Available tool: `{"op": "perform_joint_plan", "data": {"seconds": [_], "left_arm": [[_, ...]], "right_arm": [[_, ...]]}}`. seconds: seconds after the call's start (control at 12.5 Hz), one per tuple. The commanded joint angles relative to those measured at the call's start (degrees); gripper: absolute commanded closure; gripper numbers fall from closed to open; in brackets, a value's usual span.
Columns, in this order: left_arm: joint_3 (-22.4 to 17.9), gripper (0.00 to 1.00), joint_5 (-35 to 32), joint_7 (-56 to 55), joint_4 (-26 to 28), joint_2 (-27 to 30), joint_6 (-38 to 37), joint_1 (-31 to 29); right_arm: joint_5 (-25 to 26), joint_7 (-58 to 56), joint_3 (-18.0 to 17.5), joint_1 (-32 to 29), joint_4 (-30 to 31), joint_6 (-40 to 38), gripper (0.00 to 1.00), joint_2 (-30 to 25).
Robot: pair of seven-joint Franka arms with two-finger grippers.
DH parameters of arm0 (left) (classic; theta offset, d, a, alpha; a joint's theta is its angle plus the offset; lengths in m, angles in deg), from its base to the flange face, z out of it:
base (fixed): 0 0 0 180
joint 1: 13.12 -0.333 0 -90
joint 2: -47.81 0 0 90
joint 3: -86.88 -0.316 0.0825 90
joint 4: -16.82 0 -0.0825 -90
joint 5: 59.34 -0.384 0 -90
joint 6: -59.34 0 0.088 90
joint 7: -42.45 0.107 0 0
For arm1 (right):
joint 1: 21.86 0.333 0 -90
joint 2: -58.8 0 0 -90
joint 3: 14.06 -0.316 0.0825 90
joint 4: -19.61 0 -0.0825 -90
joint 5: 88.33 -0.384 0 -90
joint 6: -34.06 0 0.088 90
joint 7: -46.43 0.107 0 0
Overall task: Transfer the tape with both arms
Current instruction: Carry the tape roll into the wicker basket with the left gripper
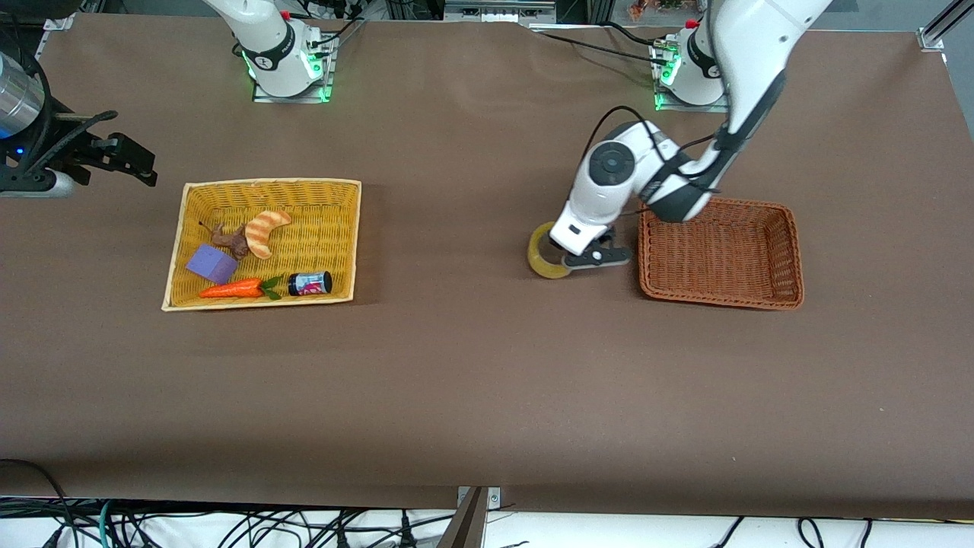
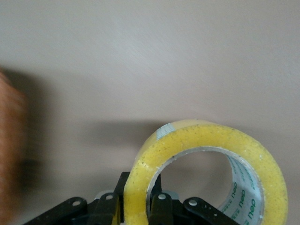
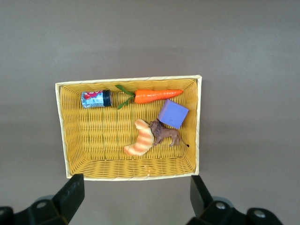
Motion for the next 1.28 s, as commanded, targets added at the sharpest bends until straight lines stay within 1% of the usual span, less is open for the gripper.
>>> {"op": "perform_joint_plan", "data": {"seconds": [0.0, 0.08, 0.16, 0.32, 0.4, 0.56, 0.72, 0.88, 0.96, 1.12, 1.2], "left_arm": [[-0.61, 1.00, 4.34, 19.39, 3.74, 10.49, -7.20, -7.11], [-1.05, 1.00, 4.25, 23.02, 5.67, 12.77, -7.39, -8.26], [-2.19, 1.00, 4.25, 25.06, 6.82, 13.75, -7.39, -8.97], [-5.44, 1.00, 4.25, 35.30, 9.19, 14.81, -5.73, -12.21], [-6.41, 1.00, 4.25, 40.84, 11.38, 15.60, -3.46, -14.67], [-7.73, 1.00, 4.16, 46.59, 16.12, 16.75, 2.51, -17.41], [-9.66, 1.00, 3.38, 49.84, 19.47, 16.49, 9.36, -18.20], [-12.91, 1.00, 3.37, 54.76, 20.10, 15.87, 12.37, -18.29], [-13.79, 1.00, 3.37, 56.79, 20.36, 15.35, 13.51, -18.29], [-14.68, 1.00, 2.94, 57.77, 22.64, 13.86, 19.64, -18.29], [-14.77, 1.00, 1.19, 57.78, 23.00, 12.28, 22.55, -18.29]], "right_arm": [[-0.83, 0.75, -0.78, -1.10, -1.20, -0.37, 0.00, 0.35], [-1.27, 0.75, -0.34, -1.19, -0.93, -0.11, 0.00, 0.26], [-1.27, 0.75, -0.25, -1.19, -0.67, 0.24, 0.00, 0.26], [-1.27, 0.75, -0.25, -1.10, -0.76, 0.42, 0.00, 0.26], [-1.27, 0.75, -0.25, -1.10, -0.76, 0.34, 0.00, 0.17], [-1.27, 0.75, -0.25, -1.10, -0.76, -0.02, 0.00, 0.17], [-1.18, 0.66, -0.33, -1.10, -0.84, 0.07, 0.00, 0.17], [-1.27, 0.66, -0.34, -1.10, -0.84, 0.25, 0.00, 0.35], [-1.19, 0.66, -0.42, -1.10, -0.93, 0.34, 0.00, 0.35], [-1.18, 0.66, -0.51, -1.01, -0.76, -0.19, 0.00, 0.08], [-1.18, 0.49, -0.42, -1.10, -0.76, -0.28, 0.00, 0.17]]}}
